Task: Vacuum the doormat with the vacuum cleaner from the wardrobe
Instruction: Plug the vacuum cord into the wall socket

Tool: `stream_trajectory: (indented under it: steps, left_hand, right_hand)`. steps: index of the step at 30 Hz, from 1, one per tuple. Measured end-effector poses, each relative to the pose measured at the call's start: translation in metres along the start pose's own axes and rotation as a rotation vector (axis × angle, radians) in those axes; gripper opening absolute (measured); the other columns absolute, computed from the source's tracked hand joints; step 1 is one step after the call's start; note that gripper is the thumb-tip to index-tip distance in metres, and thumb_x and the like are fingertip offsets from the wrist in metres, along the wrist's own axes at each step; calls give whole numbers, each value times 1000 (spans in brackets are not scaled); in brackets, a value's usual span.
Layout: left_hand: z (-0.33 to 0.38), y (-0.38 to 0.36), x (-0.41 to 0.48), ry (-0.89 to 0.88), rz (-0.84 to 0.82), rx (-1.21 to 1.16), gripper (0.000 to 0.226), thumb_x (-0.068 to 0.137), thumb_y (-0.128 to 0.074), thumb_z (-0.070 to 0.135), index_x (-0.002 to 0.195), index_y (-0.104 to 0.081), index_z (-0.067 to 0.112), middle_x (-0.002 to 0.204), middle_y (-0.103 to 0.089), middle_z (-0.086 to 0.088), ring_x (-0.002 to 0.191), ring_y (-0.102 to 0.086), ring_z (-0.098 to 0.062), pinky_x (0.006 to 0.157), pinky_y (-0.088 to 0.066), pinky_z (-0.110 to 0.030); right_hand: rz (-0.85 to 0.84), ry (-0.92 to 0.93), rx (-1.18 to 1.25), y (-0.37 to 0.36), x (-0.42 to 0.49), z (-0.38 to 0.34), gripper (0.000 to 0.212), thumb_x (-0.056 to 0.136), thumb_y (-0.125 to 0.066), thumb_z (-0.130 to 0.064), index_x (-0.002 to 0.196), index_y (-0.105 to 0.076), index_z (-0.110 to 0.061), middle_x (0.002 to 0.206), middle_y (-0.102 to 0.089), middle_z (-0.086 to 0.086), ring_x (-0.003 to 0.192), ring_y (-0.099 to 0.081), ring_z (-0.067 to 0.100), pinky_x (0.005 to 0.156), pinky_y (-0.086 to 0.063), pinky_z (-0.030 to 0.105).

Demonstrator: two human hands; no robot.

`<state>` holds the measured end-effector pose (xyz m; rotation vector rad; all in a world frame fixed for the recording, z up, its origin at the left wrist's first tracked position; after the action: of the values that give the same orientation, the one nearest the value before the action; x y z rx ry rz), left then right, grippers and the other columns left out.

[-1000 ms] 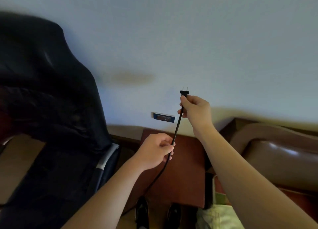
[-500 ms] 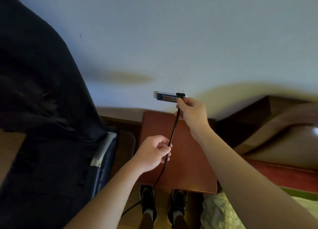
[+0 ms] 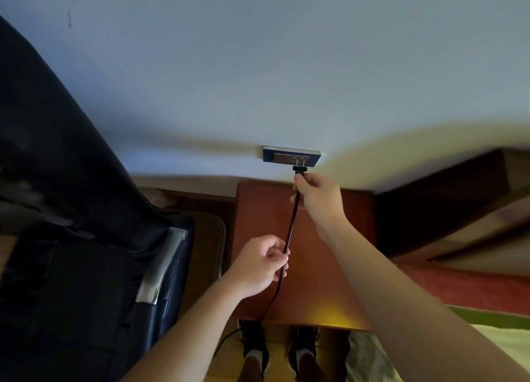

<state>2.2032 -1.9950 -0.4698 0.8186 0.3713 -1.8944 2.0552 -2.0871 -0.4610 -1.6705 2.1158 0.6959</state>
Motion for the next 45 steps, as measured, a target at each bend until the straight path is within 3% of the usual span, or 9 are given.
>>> stream_trajectory:
  steps: [8,17,26,32,37,45]
  left_hand:
    - [-11,2,18,20,2,-7,12,100,-57,6,96,-66,13,81,-68,-4,73,-70,-14,73,-61,-37]
    - [-9,3,27,11,7,-20,11,100,-56,6,99,-66,11,84,-69,-6,76,-70,-15,72,-60,-30]
    - [-11,-2,31,-8,8,-56,9,99,-58,7,99,-67,11,82,-69,-4,78,-70,-17,77,-61,-40]
    - [-11,-6,33,-22,7,-72,10,100,-59,7,98,-67,12,83,-69,-5,75,-70,-14,72,-60,-31]
    - [-12,-5,37,-8,4,-73,9,99,-59,7,97,-67,10,82,-69,-5,73,-69,-14,71,-60,-30]
    - [-7,-3,42,-18,-13,-54,8,99,-61,8,96,-67,11,81,-69,-4,73,-69,-14,69,-59,-29]
  right_hand:
    - [11,-30,23,-7,19,17,12,98,-63,-20,87,-68,-19,75,-65,-4,53,-63,9,68,-53,35]
    - [34,-1,-19,-9,30,21,15,99,-60,-23,102,-71,-13,76,-66,-6,61,-65,13,69,-54,33]
    - [45,12,-16,-7,32,16,13,99,-60,-19,92,-71,-14,71,-63,-6,54,-61,11,66,-50,29]
    - [29,4,-14,-5,34,15,16,99,-60,-19,85,-69,-17,71,-63,-4,56,-61,9,71,-51,32]
    - [35,14,-59,-8,34,12,21,100,-57,-19,83,-67,-14,65,-61,0,52,-56,4,62,-44,22]
    - [46,-25,8,-12,34,11,22,99,-57,-17,82,-68,-9,59,-57,-2,58,-50,14,64,-42,31]
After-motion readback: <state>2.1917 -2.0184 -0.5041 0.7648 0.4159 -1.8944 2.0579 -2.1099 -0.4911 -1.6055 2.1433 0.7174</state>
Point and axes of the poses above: each hand's wrist, its own x-axis towards the middle knuckle, its own y-axis out of the back of the hand, z = x × y, the point moved 1 cm from there along x, towards the middle knuckle
